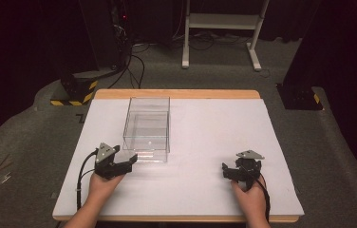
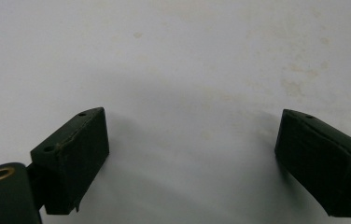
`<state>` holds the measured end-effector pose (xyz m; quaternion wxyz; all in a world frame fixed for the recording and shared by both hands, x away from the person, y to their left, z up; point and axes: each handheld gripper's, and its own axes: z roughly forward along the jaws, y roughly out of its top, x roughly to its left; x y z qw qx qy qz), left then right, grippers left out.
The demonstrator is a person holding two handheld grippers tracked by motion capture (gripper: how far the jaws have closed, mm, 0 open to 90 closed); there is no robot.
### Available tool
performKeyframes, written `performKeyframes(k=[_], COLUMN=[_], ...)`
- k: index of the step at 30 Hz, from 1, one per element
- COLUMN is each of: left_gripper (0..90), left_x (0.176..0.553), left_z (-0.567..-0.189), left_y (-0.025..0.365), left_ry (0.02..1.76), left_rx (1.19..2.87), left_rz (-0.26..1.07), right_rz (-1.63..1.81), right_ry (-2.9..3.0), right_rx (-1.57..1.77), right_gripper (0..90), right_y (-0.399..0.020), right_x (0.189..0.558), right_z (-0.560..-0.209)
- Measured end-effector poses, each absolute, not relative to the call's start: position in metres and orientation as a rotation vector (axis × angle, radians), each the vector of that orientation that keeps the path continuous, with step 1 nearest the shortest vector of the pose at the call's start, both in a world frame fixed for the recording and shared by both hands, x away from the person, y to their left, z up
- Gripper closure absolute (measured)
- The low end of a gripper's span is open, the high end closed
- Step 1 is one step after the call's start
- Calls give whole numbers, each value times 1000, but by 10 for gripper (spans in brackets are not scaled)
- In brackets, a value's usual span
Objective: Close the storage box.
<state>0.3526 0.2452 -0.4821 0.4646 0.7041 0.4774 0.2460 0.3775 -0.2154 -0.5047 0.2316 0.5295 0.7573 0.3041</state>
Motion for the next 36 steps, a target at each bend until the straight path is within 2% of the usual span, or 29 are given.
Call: performKeyframes(k=[36], left_gripper=[177], left_x=[386], left_z=[-484], left_y=[246], left_ry=[1221], left_rx=[1694], left_rz=[602], right_rz=[837], right_ry=[2082], right_rx=[1458], right_gripper=[96], right_y=[-215], right_x=[378], right_z=[-505])
